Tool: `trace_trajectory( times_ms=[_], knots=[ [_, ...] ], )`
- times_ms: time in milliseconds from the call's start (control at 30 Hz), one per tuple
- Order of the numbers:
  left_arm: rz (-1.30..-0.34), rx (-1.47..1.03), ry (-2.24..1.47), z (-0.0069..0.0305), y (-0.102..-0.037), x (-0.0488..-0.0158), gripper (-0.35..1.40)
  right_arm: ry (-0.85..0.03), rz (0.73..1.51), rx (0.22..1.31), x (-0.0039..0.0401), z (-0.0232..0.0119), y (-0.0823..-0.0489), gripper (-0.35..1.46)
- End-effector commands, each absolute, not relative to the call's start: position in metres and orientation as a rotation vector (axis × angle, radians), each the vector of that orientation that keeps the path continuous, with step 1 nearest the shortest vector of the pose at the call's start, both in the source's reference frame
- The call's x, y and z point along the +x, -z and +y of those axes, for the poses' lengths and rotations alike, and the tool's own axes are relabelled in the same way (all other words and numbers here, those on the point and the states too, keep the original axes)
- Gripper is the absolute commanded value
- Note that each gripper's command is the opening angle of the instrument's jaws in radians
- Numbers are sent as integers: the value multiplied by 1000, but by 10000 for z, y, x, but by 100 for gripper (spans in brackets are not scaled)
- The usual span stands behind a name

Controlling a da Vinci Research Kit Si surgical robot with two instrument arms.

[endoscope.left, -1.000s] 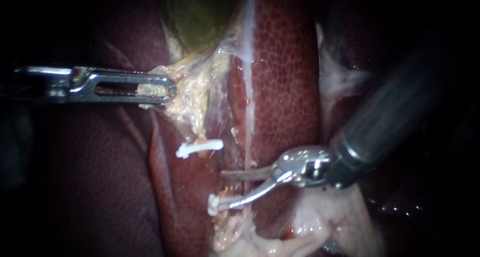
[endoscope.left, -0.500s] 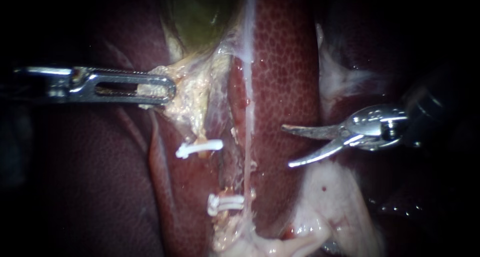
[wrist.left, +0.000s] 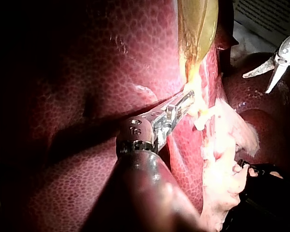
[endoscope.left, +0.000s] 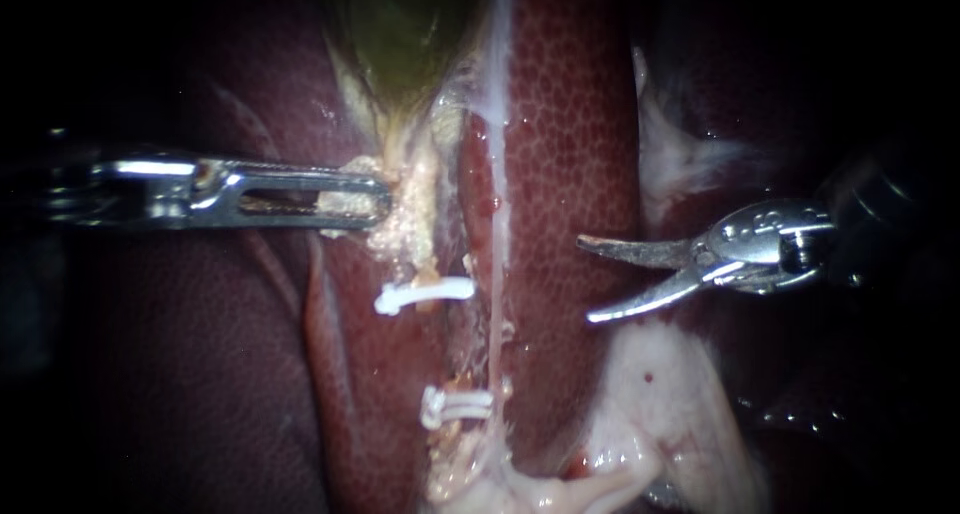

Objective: Go back from the cut left tube

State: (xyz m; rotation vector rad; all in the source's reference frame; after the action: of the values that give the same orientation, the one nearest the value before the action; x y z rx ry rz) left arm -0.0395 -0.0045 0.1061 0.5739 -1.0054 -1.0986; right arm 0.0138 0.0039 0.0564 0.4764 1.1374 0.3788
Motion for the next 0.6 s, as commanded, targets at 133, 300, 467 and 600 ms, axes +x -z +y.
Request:
trace_trajectory(
  times_ms=[133, 300, 467, 600],
  knots=[
    [-995, 579, 1093, -46, -1069, -406, -16, -380, 1140, 476, 139, 39, -564, 143],
    [-996, 581, 1091, -47, -1072, -413, -16, -377, 1144, 472, 140, 39, -563, 143],
    [-993, 583, 1088, -47, -1073, -415, -16, -373, 1151, 470, 140, 39, -562, 143],
    [-993, 583, 1088, -47, -1073, -415, -16, -374, 1153, 470, 140, 40, -562, 143]
  ],
)
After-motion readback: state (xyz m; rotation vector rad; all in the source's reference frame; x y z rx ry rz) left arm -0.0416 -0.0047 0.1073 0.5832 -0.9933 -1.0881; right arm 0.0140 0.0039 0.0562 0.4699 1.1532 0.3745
